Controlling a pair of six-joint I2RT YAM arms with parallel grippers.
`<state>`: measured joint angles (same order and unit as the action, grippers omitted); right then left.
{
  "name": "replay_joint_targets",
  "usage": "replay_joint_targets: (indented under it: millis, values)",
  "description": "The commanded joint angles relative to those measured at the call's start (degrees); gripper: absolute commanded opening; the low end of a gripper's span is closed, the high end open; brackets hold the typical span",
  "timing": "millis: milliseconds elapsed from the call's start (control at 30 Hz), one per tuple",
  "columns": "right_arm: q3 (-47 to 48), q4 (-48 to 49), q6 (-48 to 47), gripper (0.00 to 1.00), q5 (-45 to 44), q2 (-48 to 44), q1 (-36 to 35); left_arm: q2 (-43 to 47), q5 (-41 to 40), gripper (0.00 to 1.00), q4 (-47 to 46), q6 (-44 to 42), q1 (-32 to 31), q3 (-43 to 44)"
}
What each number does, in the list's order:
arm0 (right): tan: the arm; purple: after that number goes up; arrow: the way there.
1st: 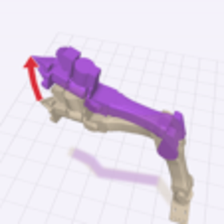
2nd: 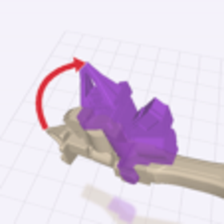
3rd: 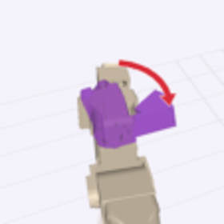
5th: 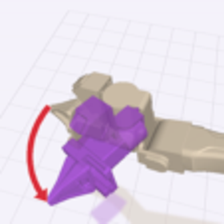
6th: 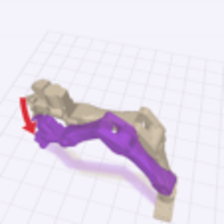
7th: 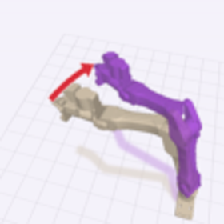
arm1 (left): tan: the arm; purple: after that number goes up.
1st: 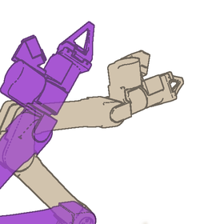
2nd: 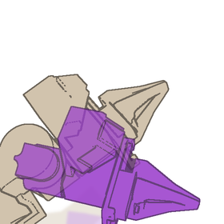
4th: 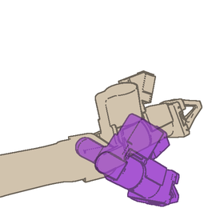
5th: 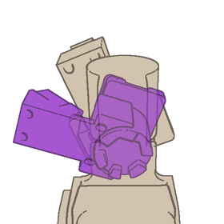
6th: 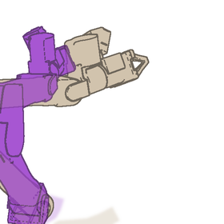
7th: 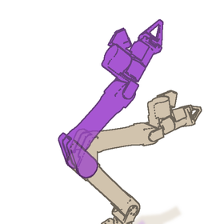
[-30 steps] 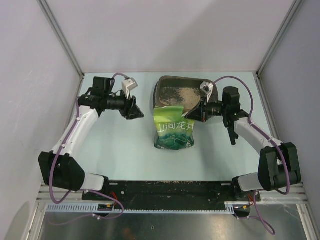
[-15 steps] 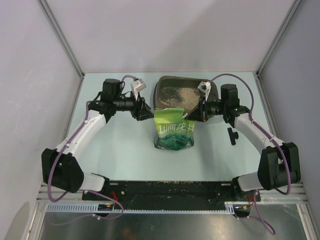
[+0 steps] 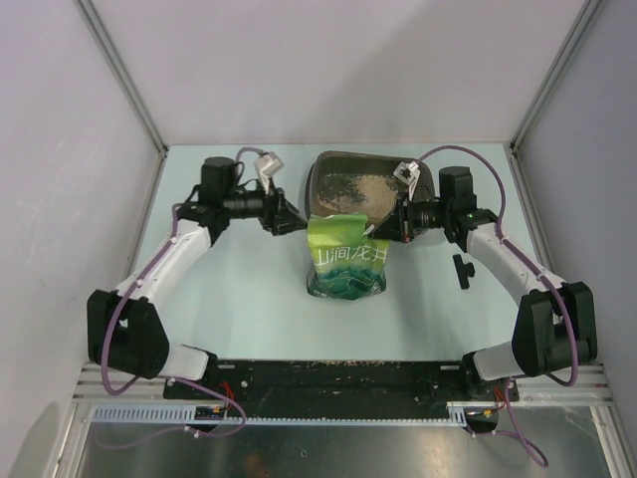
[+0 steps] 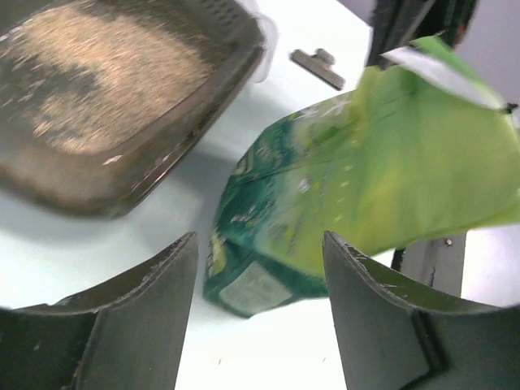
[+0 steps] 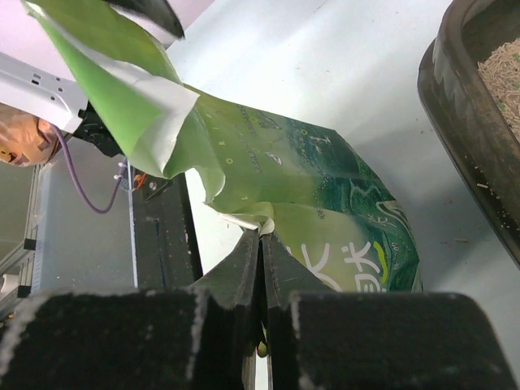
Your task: Fill the litter box with clean litter
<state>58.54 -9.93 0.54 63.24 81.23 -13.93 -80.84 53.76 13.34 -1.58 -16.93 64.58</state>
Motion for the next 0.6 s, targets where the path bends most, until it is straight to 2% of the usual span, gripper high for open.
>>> replay_joint_targets:
  millis: [0,67,200,300,400,567]
  values:
    - [2.37,-2.98,-2.29,0.00,-0.75,-0.72,0.49,5.25,1.62,0.72,6.49,-4.54,6.98,-1.21]
    - [2.36,-2.73,-2.03,0.00,-0.93,-0.64,0.31,7.43,1.70,0.75,12.64,-10.95,7.17,-1.20]
    - [2.36,-1.06,-0.80,0.00,-1.02,-0.02,0.40,9.82,7.05,0.78,12.76,-9.23,4.73,-4.10]
    - [2.36,-0.53,0.33,0.00,-1.19,0.16,0.40,9.56,6.55,0.79,12.76,-9.22,1.39,-4.02]
    - [2.36,-0.87,0.17,0.00,-1.10,-0.02,0.22,8.51,5.75,0.78,10.40,-8.44,-0.38,-3.93]
    - [2.36,-2.28,-0.36,0.00,-1.02,-0.46,-0.21,5.17,4.95,0.76,3.72,-2.38,-2.58,-3.41]
